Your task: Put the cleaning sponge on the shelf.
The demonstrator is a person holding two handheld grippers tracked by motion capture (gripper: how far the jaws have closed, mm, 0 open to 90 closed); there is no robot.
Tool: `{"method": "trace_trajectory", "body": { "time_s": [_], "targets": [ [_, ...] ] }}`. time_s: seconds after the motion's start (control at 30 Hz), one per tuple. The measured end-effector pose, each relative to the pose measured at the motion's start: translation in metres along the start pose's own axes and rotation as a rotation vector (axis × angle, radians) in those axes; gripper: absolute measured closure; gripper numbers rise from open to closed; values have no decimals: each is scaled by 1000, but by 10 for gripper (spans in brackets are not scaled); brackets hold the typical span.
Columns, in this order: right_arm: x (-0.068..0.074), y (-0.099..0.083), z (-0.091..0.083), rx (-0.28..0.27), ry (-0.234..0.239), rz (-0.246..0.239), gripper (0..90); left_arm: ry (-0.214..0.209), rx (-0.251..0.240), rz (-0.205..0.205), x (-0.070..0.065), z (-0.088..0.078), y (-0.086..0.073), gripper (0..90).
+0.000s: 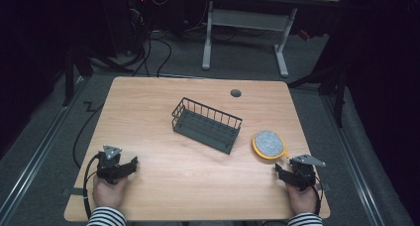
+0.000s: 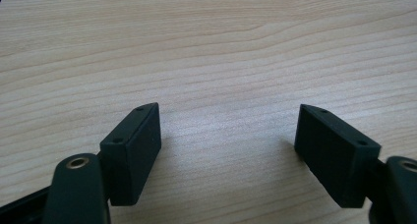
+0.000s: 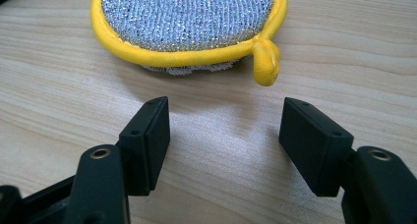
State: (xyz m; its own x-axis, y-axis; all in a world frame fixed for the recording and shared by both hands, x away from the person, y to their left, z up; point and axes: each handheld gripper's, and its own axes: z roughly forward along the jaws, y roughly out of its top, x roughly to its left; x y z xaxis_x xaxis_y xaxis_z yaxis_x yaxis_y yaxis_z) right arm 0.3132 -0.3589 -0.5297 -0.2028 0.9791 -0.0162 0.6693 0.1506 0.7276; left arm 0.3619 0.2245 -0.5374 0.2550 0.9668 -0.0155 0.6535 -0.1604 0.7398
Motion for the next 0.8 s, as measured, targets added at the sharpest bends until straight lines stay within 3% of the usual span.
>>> {"method": "trace_trajectory", "body": {
  "time_s": [0.6, 0.7, 0.8],
  "targets": [
    [0, 0, 0, 0, 4, -4, 360, -12, 16, 1, -1, 1, 2, 234],
    [0, 0, 0, 1, 4, -4, 359, -51, 38, -21, -3, -1, 8, 261],
    [0, 0, 0, 1, 6, -3, 356, -79, 28, -16, -11, -3, 14, 263]
  ]
}}
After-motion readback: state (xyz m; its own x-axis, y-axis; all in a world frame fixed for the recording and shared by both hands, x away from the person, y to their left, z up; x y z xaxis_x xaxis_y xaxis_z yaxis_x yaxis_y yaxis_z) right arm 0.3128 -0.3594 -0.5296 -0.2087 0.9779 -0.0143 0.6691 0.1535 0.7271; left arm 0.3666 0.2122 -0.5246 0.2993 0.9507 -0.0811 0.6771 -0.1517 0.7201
